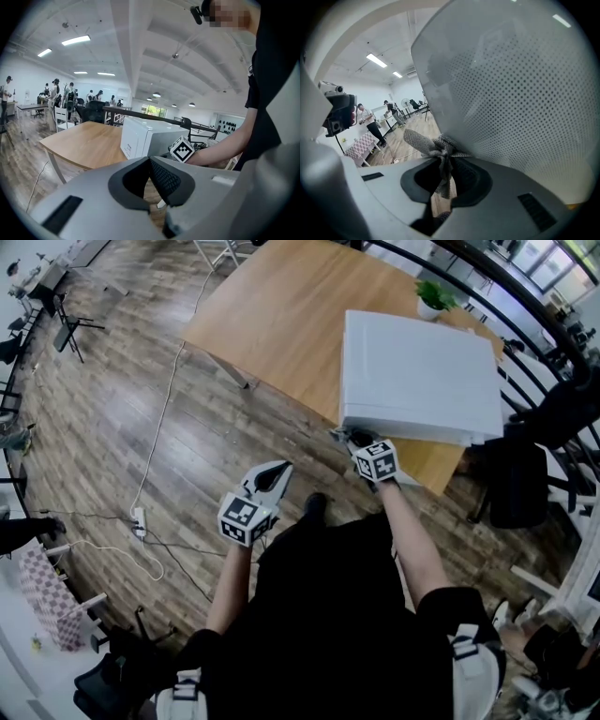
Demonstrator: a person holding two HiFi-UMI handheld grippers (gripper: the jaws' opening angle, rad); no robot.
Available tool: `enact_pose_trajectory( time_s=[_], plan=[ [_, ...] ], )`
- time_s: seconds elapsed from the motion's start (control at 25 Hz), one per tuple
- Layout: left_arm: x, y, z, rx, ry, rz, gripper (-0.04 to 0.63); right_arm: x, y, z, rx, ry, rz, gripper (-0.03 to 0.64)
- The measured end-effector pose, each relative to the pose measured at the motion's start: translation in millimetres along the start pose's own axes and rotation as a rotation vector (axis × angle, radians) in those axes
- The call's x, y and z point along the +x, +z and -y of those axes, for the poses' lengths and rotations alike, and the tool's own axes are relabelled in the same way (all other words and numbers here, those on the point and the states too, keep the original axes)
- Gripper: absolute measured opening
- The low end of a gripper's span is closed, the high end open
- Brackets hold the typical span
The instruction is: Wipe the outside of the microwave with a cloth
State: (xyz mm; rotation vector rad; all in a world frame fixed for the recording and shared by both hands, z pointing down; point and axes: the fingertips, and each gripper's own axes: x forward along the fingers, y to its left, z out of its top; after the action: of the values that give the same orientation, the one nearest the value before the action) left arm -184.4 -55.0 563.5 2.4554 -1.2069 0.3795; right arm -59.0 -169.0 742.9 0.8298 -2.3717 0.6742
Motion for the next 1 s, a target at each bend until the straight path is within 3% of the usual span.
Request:
enact_pose_trajectory(
  time_s=[0.32, 0.56, 1.0],
  plan=[
    [-5.6, -2.1, 0.1, -0.018, 0.039, 0.012, 0.0, 14.5, -19.6, 0.6, 0.06, 0.051, -0.025, 0.041],
    [-5.7, 0.1, 0.9, -0.022, 0.051, 0.011, 0.0, 4.0, -0.6, 0.5, 0.012, 0.034, -0.008, 0.041],
    [10.9, 6.1, 8.6, -0.018, 0.035, 0.008, 0.0, -9.6, -12.2, 23.2, 0.056, 0.016, -0.018, 0.044]
  ],
)
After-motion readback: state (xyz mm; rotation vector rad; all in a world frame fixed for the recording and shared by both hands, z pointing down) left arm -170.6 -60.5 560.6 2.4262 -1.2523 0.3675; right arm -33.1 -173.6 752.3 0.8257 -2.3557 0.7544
